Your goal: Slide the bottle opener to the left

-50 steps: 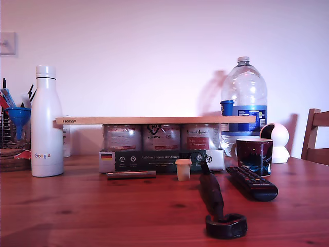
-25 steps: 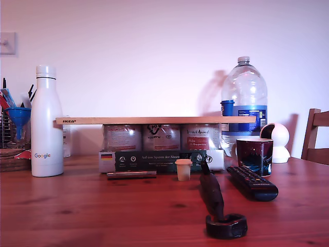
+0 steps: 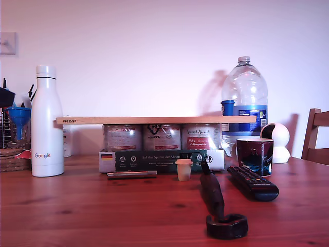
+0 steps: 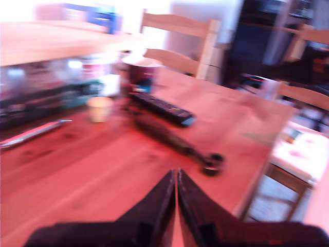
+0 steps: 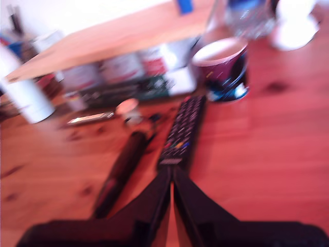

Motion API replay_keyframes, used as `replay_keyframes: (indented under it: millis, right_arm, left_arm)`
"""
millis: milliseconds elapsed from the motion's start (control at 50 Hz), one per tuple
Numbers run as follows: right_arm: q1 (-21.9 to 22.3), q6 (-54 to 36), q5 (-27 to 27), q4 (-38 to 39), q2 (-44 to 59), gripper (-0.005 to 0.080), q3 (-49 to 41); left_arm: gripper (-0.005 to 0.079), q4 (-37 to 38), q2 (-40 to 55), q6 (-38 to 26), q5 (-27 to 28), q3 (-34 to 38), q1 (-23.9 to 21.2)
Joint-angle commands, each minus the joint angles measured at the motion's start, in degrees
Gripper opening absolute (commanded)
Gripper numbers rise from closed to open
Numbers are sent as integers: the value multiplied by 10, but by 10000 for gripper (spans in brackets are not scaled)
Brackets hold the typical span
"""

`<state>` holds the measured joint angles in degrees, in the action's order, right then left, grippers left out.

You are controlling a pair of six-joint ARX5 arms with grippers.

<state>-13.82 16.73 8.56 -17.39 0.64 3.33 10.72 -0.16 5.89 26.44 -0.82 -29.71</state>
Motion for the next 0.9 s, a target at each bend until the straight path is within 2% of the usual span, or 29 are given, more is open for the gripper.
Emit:
replay_keyframes:
  millis: [0, 200, 480, 660, 880]
  right_arm:
    - [-13, 14, -1, -1, 14, -13, 24]
    - [-50, 15, 0, -23, 83, -13, 73]
    - [-95, 7, 10, -50, 269, -13, 177]
    - [-103, -32, 16, -89, 413, -13, 274]
    - [-103, -33, 16, -138, 566, -13, 388]
  left_arm:
    - [-24, 10, -5, 0, -9, 11, -17]
    - [-24, 10, -5, -3, -27, 11, -55]
    - [-24, 12, -5, -4, -35, 11, -61]
    - [-24, 12, -5, -19, -37, 11, -61]
    - [-24, 12, -5, -19, -46, 11, -61]
